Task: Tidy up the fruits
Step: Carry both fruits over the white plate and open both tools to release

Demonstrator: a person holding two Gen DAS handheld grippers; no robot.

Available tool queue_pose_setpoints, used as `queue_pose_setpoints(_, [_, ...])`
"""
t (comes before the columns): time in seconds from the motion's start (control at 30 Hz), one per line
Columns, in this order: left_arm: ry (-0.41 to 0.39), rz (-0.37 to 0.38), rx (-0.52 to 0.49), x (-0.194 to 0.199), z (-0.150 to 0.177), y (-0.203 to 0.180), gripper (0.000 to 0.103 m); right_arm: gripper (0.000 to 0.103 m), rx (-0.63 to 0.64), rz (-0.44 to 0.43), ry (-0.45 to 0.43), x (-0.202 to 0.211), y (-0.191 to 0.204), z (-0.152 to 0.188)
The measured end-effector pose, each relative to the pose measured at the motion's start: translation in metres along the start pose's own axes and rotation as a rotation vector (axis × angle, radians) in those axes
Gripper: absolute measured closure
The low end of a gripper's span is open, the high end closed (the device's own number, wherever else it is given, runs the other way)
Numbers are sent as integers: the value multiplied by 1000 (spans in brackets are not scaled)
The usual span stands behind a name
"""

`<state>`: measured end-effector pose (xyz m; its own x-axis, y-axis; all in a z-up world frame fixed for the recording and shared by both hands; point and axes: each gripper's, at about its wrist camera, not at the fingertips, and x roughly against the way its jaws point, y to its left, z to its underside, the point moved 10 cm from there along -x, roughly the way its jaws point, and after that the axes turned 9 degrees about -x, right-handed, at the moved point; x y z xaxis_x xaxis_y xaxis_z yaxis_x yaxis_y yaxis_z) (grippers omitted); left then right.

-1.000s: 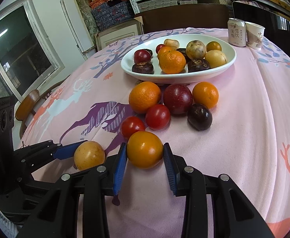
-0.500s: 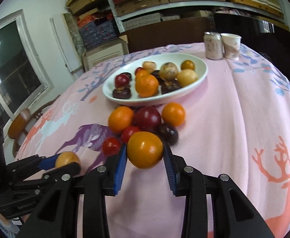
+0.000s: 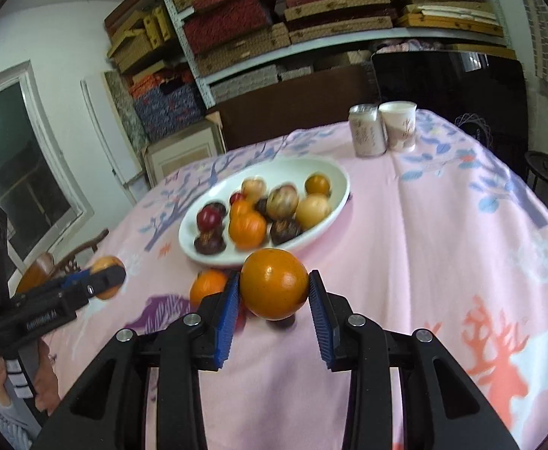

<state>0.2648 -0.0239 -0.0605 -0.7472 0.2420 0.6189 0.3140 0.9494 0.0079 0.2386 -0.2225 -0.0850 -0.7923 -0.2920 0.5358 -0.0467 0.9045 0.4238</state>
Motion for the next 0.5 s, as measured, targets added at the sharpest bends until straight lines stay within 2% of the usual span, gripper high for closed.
queue_pose_setpoints(0.1, [-42, -1, 20, -10, -40, 4, 61, 66, -3, 9, -51, 2, 1, -42])
queue_pose_setpoints(0.23, [-32, 15, 69, -46, -66, 9, 61, 66, -39, -12, -75, -16, 4, -87])
queue_pose_setpoints(0.33, [7, 31, 103, -84, -69, 11, 61, 66, -75, -36, -56, -52, 8, -109])
queue_pose_setpoints(0.5, [97, 32, 59, -138, -55, 9, 61, 66, -117, -45, 58, -126, 11, -115])
